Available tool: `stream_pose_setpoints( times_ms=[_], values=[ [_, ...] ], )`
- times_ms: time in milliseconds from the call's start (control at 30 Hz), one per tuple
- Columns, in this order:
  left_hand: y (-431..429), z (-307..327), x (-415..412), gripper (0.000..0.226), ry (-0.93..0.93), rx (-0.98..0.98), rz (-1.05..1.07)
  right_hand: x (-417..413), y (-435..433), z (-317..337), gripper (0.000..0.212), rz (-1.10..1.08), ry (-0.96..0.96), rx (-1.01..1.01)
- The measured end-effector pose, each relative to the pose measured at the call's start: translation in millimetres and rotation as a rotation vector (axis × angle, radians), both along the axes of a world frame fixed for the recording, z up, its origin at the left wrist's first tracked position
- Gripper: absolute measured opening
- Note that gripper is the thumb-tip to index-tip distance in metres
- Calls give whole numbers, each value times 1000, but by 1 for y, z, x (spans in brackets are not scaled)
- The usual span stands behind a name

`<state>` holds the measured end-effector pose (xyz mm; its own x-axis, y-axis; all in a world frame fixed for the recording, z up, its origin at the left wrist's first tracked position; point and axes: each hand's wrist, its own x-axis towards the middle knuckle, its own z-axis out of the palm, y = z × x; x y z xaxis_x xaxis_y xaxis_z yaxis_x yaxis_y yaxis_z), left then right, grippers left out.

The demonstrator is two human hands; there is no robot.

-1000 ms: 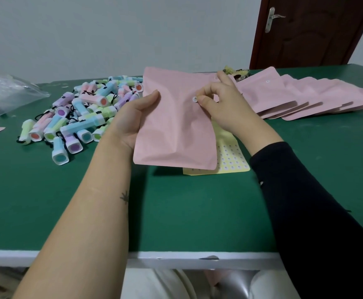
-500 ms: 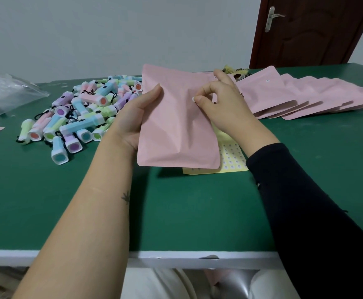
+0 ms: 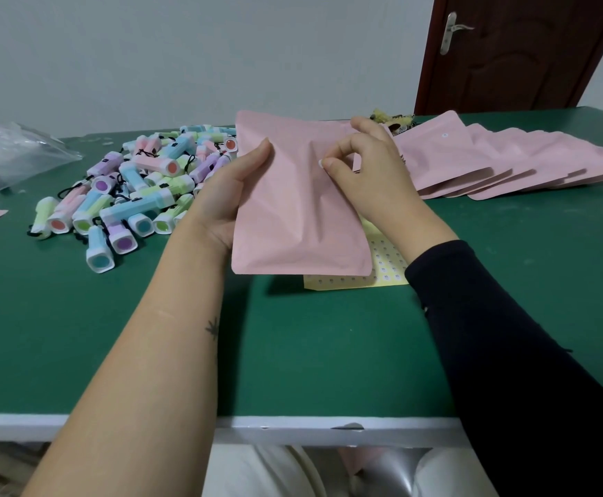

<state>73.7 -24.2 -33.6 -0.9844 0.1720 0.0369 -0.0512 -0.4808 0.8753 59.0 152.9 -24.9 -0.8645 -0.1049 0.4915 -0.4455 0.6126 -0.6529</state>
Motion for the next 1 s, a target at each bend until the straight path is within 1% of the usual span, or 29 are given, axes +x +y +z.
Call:
stream_pose_setpoints(
  times_ms=[200, 267, 300, 367, 400, 467, 500, 533, 567, 633, 667, 767, 867, 933, 967, 1000],
  values=[
    [0, 1, 1, 42, 20, 5, -13, -1, -2, -2, 8, -13, 31, -27],
    [1, 1, 1, 41, 16, 6, -13, -1, -2, -3, 9, -5, 35, -99],
    [1, 0, 1, 41, 15, 7, -12, -1, -2, -4, 16, 6, 20, -160],
    [-1, -1, -1, 38, 8, 14, 9, -2, -1, -4, 36, 32, -103, -334],
    [-1, -2, -1, 35, 1, 17, 20, 0, -1, -3, 38, 57, -205, -446],
    [-2, -3, -3, 31, -21, 26, 28, 1, 1, -2, 19, 158, -408, -662],
    [0, -3, -3, 30, -37, 27, 24, 1, 2, -3, 12, 198, -456, -729],
    [1, -2, -3, 29, -48, 22, 20, 1, 3, -4, 9, 220, -470, -764],
    [2, -3, -4, 29, -36, 9, 13, 0, 5, -5, 7, 227, -463, -780],
    [1, -4, -6, 35, 2, -34, 7, -1, 7, -9, 6, 218, -421, -768],
    [2, -3, -6, 38, 4, -59, 7, -3, 7, -10, 8, 203, -395, -741],
    [4, -5, -8, 35, -8, -120, 14, -6, 7, -14, 11, 156, -330, -646],
    [5, -7, -11, 41, 45, -184, 62, -7, 6, -16, 7, 171, -340, -659],
    [5, -6, -12, 27, 5, -200, 57, -8, 7, -15, 6, 204, -360, -673],
    [4, -5, -12, 19, -28, -217, 65, -8, 7, -14, 9, 214, -365, -675],
    [4, -4, -12, 15, -56, -236, 79, -9, 8, -13, 12, 215, -364, -673]
  ],
)
